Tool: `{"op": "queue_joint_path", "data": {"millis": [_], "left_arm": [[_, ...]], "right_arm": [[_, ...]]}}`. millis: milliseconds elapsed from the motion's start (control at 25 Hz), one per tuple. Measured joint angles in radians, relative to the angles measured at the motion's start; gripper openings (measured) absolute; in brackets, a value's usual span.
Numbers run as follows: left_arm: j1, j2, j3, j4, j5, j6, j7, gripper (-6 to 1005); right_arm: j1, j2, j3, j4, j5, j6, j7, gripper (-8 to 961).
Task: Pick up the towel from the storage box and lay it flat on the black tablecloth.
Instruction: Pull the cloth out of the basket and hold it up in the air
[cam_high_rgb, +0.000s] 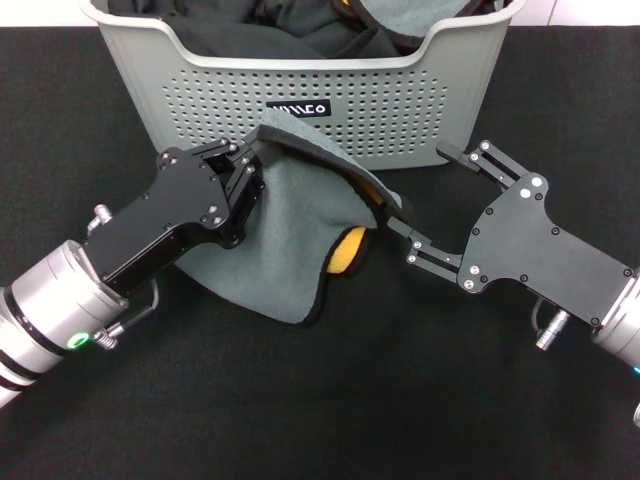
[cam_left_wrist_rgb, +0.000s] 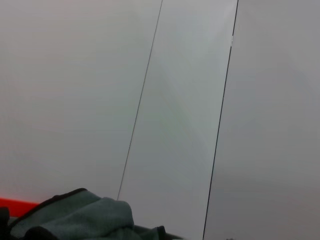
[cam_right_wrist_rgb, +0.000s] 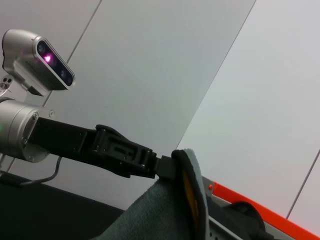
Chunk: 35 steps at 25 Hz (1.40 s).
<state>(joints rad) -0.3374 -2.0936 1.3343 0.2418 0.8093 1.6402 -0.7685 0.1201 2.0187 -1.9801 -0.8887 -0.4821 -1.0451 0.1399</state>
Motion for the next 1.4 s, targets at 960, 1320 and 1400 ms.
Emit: {"op": "queue_joint_path", "data": {"millis": [960, 1320, 1400], "left_arm": [[-0.001, -0.005, 0.009, 0.001, 0.024, 0.012, 0.002, 42], [0.000, -0.005, 0.005, 0.000, 0.021, 0.012, 0.002, 43], [0.000, -0.005, 0.004, 0.000, 0.020, 0.011, 0.002, 44]], "right_arm": [[0.122, 0.005, -0.027, 0.096, 0.053, 0.048, 0.000, 509], [0.105, 0.005, -0.044, 0.079, 0.050, 0.039, -0.001, 507], [0.099, 0.005, -0.044, 0.077, 0.048, 0.039, -0.001, 506]]}}
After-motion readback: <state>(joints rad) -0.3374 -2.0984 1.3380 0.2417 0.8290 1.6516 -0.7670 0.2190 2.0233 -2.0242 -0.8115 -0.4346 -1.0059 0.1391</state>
